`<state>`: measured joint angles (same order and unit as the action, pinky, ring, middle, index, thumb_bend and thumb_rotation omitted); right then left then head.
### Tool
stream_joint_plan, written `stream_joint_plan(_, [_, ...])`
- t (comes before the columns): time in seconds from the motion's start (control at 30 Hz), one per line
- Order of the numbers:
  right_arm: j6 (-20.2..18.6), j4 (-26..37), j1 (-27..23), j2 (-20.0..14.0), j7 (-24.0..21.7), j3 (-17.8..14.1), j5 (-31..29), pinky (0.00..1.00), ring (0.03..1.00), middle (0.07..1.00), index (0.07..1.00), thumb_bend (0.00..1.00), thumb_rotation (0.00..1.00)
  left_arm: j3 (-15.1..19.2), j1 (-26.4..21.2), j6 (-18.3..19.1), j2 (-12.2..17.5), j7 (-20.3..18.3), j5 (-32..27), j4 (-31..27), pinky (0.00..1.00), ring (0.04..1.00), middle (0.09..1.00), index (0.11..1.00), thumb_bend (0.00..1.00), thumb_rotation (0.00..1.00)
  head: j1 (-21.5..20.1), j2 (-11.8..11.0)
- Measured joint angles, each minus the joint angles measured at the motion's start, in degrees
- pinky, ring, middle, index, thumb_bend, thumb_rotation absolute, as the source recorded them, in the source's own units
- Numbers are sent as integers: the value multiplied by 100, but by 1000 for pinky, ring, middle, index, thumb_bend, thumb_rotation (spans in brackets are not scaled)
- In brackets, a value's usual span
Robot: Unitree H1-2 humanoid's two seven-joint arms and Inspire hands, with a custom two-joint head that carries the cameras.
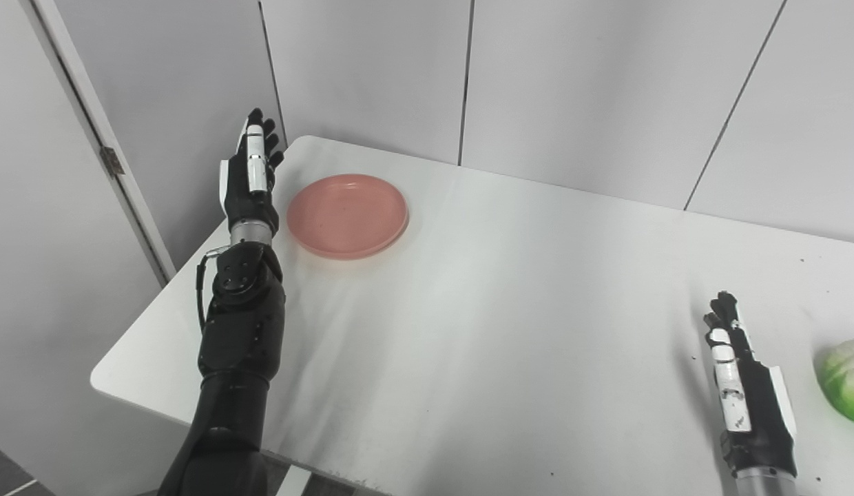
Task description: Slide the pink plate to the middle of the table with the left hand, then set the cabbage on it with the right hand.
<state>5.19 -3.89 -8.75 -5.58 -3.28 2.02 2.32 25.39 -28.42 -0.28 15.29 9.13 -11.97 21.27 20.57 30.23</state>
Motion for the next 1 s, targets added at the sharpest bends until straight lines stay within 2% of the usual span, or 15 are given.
stream_joint_plan(0.23, [-17, 41, 36, -22, -4, -3, 30, 984, 972, 982, 986, 84, 1000, 98, -5, -161, 184, 1, -141, 409, 932, 925, 922, 911, 414, 1000, 9, 26])
stream_joint_plan(0.53, [-23, 77, 61, -22, -4, -8, 49, 993, 977, 984, 987, 92, 1000, 89, -10, -203, 198, 1, -274, 829, 900, 902, 890, 881, 432, 1000, 26, 70])
stream_joint_plan(1.0, [-23, 87, 72, -27, -10, -9, 47, 987, 975, 984, 985, 85, 1000, 71, -103, -197, 199, 2, -506, 1503, 874, 907, 896, 879, 412, 1000, 9, 70])
